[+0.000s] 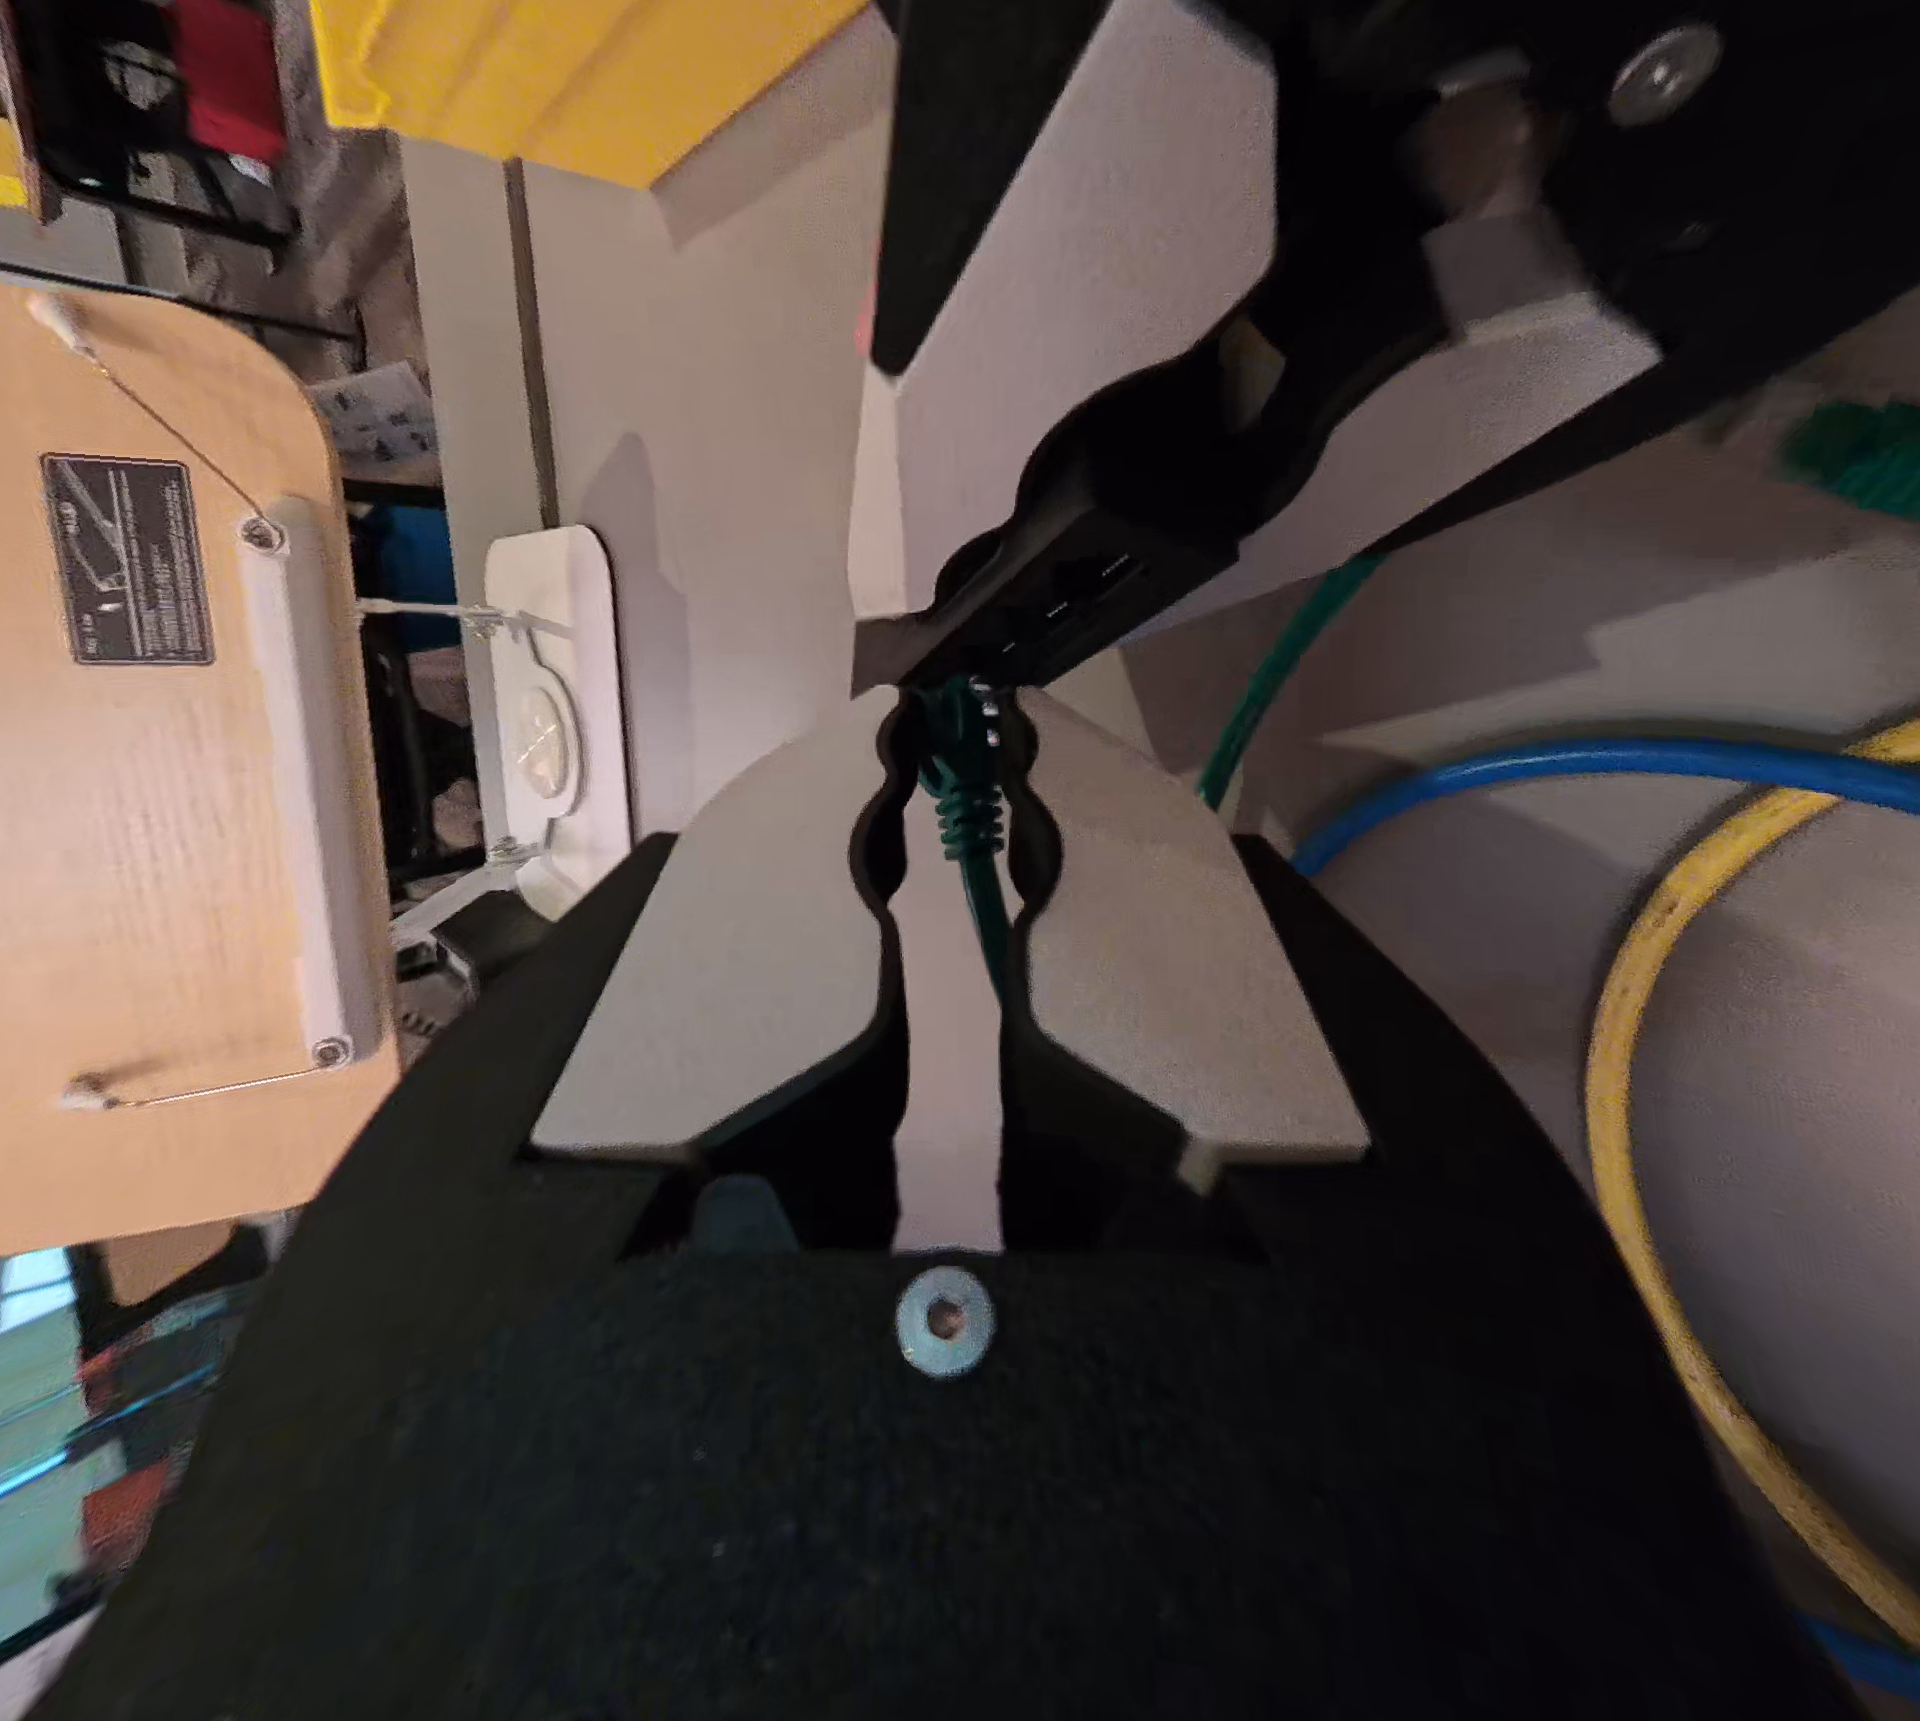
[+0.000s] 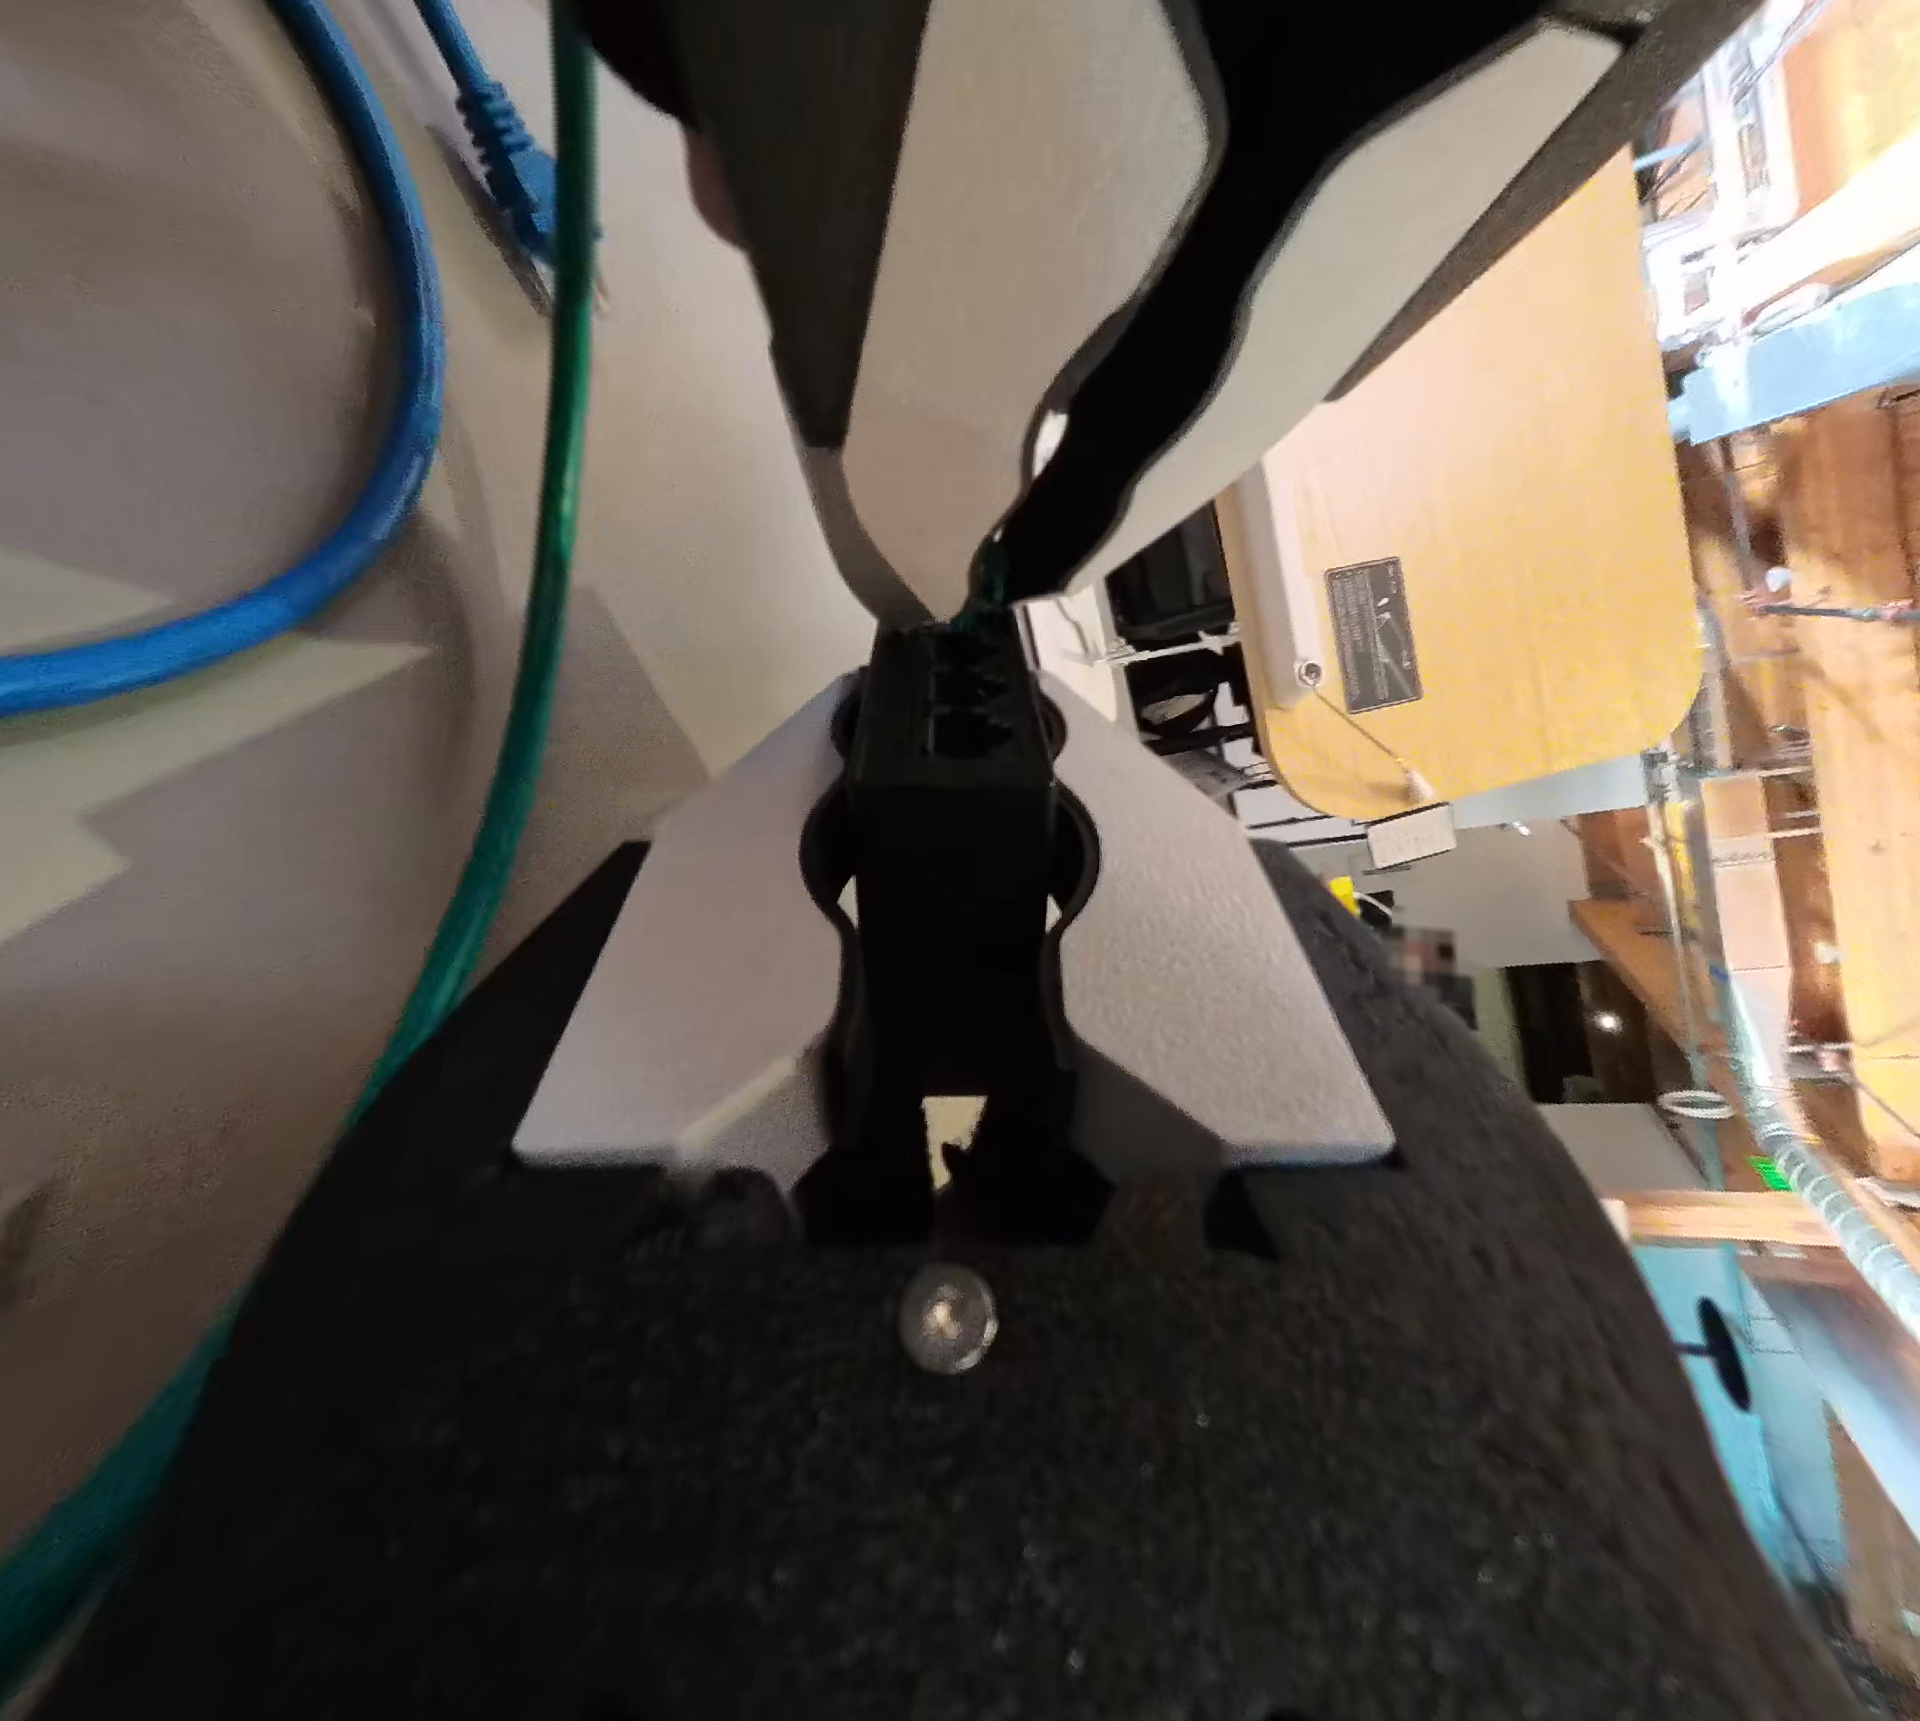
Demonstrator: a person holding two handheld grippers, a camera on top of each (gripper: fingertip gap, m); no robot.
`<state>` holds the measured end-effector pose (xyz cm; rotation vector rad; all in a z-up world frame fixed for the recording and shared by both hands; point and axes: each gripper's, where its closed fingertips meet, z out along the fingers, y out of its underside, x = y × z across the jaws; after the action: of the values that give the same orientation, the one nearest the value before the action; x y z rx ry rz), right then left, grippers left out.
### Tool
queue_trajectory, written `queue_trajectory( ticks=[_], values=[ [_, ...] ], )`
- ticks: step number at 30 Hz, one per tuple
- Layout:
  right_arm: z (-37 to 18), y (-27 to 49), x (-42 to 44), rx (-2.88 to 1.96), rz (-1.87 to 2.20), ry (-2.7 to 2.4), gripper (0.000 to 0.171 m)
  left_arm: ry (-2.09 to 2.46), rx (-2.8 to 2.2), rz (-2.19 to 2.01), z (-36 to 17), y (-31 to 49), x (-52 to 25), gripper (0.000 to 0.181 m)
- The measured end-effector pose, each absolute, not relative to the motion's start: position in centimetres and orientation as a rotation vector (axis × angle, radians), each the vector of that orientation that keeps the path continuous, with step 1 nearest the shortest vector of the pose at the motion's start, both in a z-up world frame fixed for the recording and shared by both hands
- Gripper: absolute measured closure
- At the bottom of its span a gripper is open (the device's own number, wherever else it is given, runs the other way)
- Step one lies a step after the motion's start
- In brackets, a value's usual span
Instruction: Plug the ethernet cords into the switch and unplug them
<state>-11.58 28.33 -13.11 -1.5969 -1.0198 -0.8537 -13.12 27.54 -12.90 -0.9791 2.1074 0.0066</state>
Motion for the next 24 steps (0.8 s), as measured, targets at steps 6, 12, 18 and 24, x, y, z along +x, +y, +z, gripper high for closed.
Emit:
queue_trajectory(
  ticks=[6,12,18,24],
  values=[
    [-12.8,28.3,-11.2,-1.559,-0.904,-1.027,0.144,1.968,-1.343,-0.514,-11.1,26.4,-13.0,0.158],
    [-12.0,28.2,-11.4,-1.532,-0.917,-1.011,0.144,1.881,-1.591,-0.773,-11.4,26.9,-13.5,0.165],
    [-12.9,28.4,-11.6,-1.536,-0.943,-1.054,0.143,1.92,-1.671,-0.728,-12.5,27.3,-13.9,0.169],
    [-12.4,28.5,-11.9,-1.552,-0.92,-1.027,0.144,1.92,-1.688,-0.669,-11.9,27.4,-14.7,0.169]
  ],
)
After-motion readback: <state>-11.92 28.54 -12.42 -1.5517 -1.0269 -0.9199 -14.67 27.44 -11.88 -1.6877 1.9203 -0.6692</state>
